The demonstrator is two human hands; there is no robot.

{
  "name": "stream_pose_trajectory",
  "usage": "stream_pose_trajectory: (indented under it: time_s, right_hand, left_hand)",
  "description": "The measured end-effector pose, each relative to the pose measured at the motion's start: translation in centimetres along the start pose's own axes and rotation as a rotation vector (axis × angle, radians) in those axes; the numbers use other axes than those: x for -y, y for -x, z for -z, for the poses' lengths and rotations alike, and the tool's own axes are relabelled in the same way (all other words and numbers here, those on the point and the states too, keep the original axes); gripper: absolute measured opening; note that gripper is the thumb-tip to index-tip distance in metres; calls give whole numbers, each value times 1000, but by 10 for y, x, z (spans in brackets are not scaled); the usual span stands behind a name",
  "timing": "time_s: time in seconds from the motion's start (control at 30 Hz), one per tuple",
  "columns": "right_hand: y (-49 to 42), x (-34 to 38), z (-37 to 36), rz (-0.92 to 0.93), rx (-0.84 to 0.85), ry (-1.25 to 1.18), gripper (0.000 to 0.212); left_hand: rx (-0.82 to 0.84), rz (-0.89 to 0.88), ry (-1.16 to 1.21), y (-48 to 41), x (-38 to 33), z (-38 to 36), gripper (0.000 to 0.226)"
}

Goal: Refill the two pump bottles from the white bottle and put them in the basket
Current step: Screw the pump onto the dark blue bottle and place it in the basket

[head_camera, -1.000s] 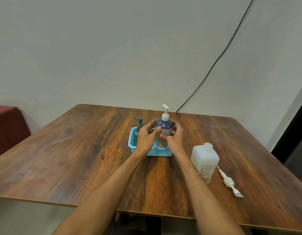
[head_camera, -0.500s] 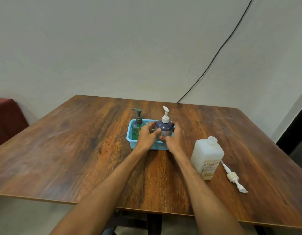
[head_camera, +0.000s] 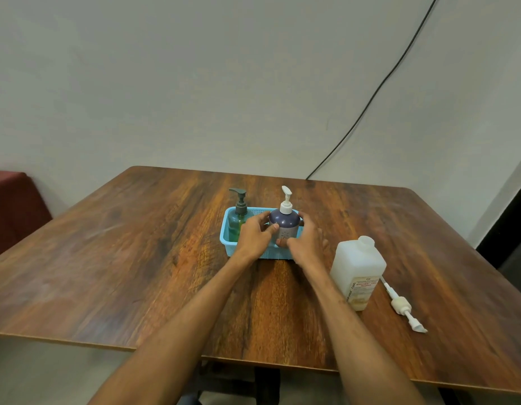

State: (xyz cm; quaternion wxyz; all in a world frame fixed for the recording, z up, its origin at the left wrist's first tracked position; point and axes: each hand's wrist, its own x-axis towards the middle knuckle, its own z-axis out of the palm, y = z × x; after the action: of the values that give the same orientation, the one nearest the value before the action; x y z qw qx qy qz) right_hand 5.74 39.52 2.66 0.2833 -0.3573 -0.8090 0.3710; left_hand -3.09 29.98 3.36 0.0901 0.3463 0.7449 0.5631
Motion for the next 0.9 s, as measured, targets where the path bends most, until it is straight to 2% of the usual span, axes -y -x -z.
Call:
stream_pose_trajectory:
  time_s: [0.13, 0.23, 0.33, 0.5, 0.67, 0.77, 0.9]
  right_hand:
    - [4, 5, 3, -25, 46, -164, 80]
    - [5, 14, 13, -13, 61, -280, 64]
    - [3, 22, 23, -8, -11, -305, 54]
    - [6, 28, 29, -96, -116, -298, 48]
    - [10, 18, 14, -155, -121, -268, 49]
    - [8, 12, 7, -197, -124, -235, 47]
    - [1, 6, -5, -260, -113, -270, 38]
  left_hand:
    - [-95, -22, -24, 9, -8, 9, 45]
    - [-228, -90, -27, 16, -13, 26, 30]
    - [-328, -107, 32, 20, -17, 46, 20]
    - [-462, -9, 76, 16, -14, 70, 13]
    - [-438, 155, -37, 7, 13, 77, 21]
    - [-362, 268, -105, 4, 26, 76, 30]
    - [-220, 360, -146, -3, 40, 74, 26]
